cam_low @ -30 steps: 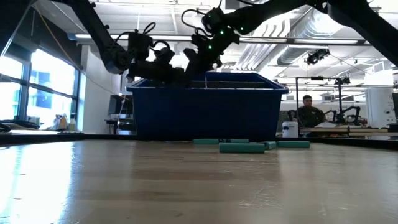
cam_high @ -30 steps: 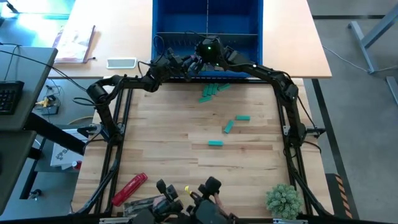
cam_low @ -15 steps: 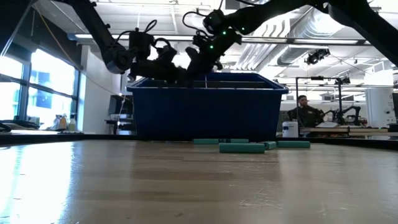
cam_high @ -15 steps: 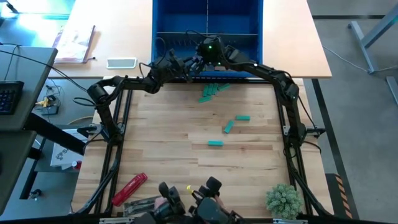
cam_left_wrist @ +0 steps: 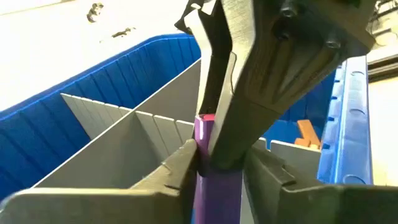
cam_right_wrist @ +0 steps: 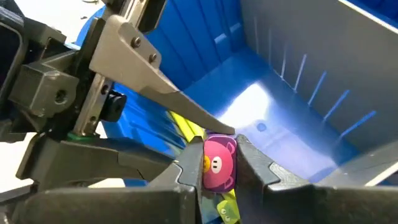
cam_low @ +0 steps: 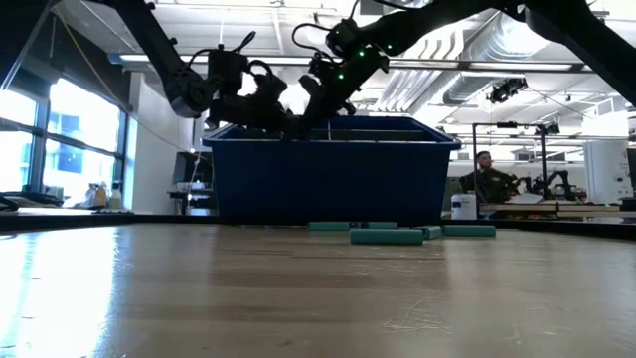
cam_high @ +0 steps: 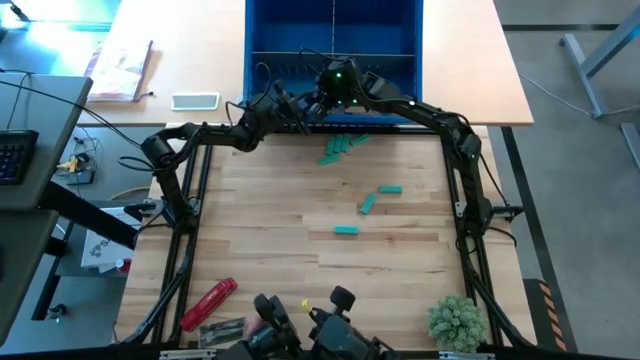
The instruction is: Sort blocks
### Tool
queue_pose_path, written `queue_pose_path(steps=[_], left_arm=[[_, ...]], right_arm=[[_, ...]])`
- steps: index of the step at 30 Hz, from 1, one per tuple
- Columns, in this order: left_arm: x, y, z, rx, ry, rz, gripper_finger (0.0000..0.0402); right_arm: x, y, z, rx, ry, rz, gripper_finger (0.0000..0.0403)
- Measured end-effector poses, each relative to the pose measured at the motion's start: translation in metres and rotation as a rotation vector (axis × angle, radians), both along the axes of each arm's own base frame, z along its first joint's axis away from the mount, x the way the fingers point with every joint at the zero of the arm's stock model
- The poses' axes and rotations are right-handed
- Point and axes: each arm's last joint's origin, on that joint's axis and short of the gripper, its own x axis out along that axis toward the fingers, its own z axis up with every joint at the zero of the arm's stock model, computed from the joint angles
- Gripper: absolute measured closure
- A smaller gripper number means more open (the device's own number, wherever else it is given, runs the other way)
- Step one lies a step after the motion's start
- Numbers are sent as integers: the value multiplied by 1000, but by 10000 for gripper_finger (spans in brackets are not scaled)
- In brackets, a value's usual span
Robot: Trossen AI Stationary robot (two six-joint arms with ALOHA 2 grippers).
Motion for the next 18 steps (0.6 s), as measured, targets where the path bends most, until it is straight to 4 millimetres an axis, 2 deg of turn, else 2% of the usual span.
queue_pose_path(steps=[7, 18], left_arm=[[0, 0, -4, 6, 55, 21, 256], [-1, 2, -4, 10, 85, 67, 245]], right_arm=[[-1, 0, -2, 9, 20, 25, 365], [-8, 5, 11, 7, 8, 52, 365]])
